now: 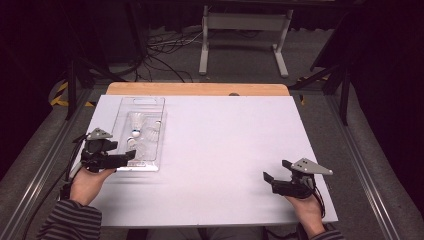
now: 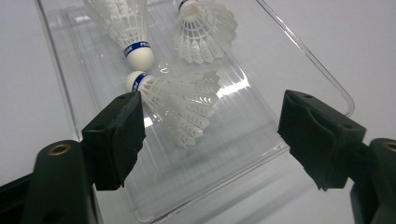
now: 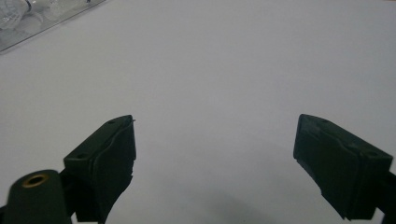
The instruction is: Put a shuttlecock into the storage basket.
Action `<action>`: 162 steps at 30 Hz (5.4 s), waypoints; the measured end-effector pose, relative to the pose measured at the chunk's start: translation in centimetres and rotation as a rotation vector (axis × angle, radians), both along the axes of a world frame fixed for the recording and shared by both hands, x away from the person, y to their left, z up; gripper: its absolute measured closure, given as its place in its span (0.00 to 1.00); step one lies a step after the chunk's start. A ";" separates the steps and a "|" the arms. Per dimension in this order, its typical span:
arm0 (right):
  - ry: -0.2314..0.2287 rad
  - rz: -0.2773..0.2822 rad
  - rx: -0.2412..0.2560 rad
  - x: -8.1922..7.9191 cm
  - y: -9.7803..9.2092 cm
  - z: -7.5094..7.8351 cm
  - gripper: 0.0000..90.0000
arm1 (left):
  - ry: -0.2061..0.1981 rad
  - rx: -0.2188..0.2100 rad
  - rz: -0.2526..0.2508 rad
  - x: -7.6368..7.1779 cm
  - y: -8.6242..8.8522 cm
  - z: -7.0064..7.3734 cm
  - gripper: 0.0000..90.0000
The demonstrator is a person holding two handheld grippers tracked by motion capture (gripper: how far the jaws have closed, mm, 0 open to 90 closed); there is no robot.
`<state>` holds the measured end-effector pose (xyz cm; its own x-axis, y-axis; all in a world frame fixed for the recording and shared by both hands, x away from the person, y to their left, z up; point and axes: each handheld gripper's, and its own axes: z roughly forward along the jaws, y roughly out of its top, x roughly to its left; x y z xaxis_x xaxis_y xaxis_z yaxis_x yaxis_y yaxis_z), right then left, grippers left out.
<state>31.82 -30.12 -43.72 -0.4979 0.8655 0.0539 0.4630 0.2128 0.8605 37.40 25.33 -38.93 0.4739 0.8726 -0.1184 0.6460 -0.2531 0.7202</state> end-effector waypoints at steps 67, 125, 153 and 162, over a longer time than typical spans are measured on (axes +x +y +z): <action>0.002 0.002 -0.002 0.0 0.1 0.0 0.15 | -0.107 -0.094 0.053 -4.2 2.1 -1.8 0.19; -0.004 0.002 -0.005 0.0 0.1 0.0 0.16 | -0.135 -0.141 0.087 -6.6 3.0 -4.2 0.16; -0.011 -0.006 -0.008 -0.1 0.0 0.1 0.16 | -0.053 -0.158 0.070 -6.1 3.0 -5.1 0.18; -0.010 -0.004 -0.007 -0.1 0.0 0.1 0.16 | -0.039 -0.157 0.052 -5.9 2.9 -5.3 0.18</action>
<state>31.70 -30.10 -43.61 -0.4951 0.8677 0.0433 0.4553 0.2167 0.8635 31.46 28.20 -44.21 0.4351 0.8685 -0.2377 0.6264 -0.1023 0.7728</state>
